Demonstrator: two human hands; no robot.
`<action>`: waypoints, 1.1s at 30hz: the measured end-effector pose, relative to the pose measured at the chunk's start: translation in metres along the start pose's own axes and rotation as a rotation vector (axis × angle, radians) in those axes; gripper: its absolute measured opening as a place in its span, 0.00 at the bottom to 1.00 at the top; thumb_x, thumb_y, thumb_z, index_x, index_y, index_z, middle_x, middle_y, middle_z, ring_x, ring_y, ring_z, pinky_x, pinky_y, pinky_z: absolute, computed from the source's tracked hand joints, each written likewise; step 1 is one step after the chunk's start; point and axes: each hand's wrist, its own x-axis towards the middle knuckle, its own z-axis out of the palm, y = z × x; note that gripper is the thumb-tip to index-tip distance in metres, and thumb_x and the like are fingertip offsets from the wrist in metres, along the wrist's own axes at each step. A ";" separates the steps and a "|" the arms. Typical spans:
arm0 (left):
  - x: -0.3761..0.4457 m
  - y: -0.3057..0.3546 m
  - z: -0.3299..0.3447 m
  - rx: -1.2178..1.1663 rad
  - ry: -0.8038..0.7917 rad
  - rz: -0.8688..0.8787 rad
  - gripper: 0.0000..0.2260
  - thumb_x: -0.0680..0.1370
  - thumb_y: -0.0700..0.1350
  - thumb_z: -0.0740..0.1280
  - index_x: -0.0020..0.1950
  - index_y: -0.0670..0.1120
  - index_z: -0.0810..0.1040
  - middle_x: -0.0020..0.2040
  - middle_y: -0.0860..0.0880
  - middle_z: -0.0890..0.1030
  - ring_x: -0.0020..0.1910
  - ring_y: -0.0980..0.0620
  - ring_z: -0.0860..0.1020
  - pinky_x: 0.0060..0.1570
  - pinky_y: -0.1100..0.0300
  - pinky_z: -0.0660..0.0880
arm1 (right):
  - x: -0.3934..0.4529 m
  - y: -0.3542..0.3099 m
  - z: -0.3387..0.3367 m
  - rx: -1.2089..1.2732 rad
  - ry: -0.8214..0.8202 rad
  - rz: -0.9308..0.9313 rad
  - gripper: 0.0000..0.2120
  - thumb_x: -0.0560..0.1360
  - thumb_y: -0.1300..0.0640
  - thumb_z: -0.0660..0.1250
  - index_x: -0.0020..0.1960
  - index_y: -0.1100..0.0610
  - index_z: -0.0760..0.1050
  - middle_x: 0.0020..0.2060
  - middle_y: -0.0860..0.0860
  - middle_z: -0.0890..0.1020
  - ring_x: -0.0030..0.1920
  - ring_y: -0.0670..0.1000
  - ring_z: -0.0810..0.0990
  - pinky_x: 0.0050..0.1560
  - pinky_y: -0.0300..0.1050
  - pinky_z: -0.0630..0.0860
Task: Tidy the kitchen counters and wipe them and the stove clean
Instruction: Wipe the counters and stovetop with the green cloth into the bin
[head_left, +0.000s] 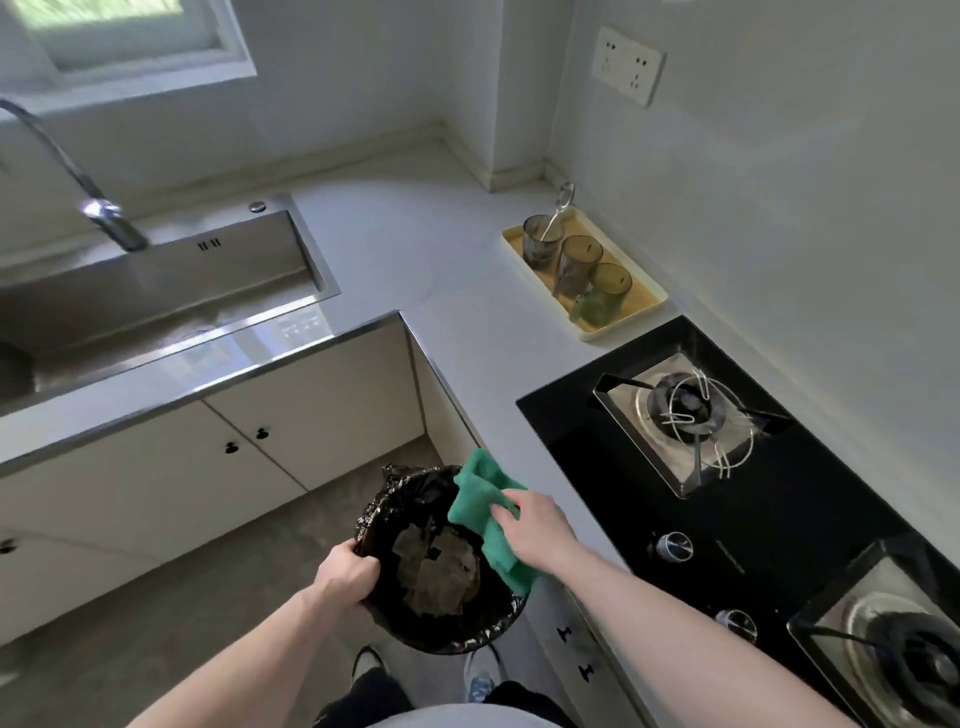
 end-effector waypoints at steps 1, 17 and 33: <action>-0.003 0.002 -0.002 -0.005 0.000 0.001 0.14 0.70 0.39 0.63 0.52 0.48 0.81 0.41 0.46 0.84 0.39 0.46 0.83 0.30 0.62 0.76 | 0.000 -0.008 -0.001 0.040 -0.003 -0.031 0.12 0.81 0.43 0.60 0.43 0.45 0.76 0.38 0.46 0.82 0.42 0.51 0.81 0.45 0.50 0.78; 0.032 -0.065 -0.117 -0.142 0.141 -0.134 0.09 0.72 0.40 0.64 0.47 0.49 0.79 0.39 0.49 0.83 0.40 0.48 0.81 0.34 0.60 0.73 | 0.063 -0.158 0.001 0.222 0.096 -0.208 0.11 0.81 0.46 0.64 0.42 0.46 0.79 0.35 0.41 0.83 0.38 0.43 0.81 0.38 0.41 0.76; 0.258 -0.073 -0.127 0.059 -0.009 -0.206 0.19 0.74 0.40 0.62 0.64 0.48 0.77 0.54 0.46 0.84 0.53 0.43 0.81 0.54 0.57 0.78 | 0.191 -0.139 0.122 0.219 0.175 0.083 0.09 0.82 0.49 0.64 0.46 0.46 0.80 0.36 0.42 0.84 0.40 0.41 0.81 0.36 0.35 0.72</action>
